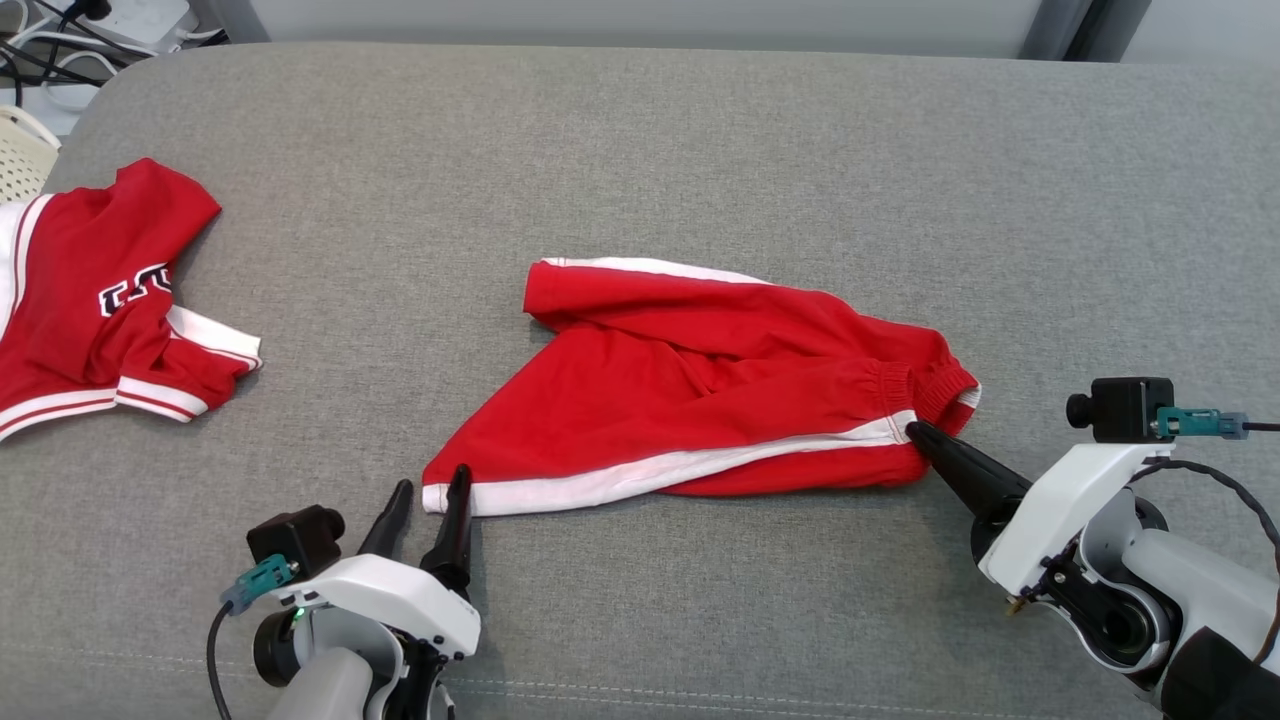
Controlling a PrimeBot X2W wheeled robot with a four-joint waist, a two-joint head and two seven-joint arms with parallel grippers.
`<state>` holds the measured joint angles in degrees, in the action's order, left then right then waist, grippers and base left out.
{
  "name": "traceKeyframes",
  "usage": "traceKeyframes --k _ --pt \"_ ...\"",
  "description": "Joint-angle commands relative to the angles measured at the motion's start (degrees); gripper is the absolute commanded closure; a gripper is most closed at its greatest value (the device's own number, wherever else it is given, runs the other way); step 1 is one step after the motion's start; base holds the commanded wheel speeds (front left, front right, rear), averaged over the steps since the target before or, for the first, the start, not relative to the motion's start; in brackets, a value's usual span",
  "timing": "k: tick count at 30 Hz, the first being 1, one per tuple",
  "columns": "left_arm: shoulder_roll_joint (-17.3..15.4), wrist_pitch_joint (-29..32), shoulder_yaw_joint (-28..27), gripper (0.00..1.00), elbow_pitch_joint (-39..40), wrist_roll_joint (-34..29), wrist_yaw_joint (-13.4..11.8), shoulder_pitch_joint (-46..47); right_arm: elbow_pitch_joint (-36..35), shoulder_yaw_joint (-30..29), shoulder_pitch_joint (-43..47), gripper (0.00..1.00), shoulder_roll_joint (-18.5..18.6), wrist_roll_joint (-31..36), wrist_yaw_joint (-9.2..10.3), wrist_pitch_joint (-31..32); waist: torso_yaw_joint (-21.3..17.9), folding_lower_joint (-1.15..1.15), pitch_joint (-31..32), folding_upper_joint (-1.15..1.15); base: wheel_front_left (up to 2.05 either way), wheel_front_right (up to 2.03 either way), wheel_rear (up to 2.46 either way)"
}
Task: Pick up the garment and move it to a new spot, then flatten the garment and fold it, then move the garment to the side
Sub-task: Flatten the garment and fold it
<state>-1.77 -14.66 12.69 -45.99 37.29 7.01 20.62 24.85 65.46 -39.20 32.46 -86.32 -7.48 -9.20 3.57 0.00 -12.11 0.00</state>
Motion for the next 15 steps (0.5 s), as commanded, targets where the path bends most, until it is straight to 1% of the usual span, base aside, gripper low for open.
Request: traceKeyframes --k 1,7,15 --pt "-1.11 -0.34 -0.96 0.00 0.75 0.32 0.39 1.54 -0.67 -0.06 1.10 1.00 0.66 0.03 -0.01 -0.93 0.22 0.00 -0.02 0.00 0.00 0.00 0.00" --pt "-1.11 -0.34 1.19 0.00 2.45 3.47 0.45 0.70 -0.04 -0.12 0.90 1.00 0.41 -0.04 -0.01 -1.50 0.82 0.00 0.06 0.00 0.00 0.00 0.00" --pt "-1.11 -0.34 2.57 0.00 2.89 4.57 0.46 0.22 0.16 0.01 0.49 1.00 0.22 -0.02 -0.01 -1.80 0.92 0.00 0.02 0.00 0.00 0.00 0.00"
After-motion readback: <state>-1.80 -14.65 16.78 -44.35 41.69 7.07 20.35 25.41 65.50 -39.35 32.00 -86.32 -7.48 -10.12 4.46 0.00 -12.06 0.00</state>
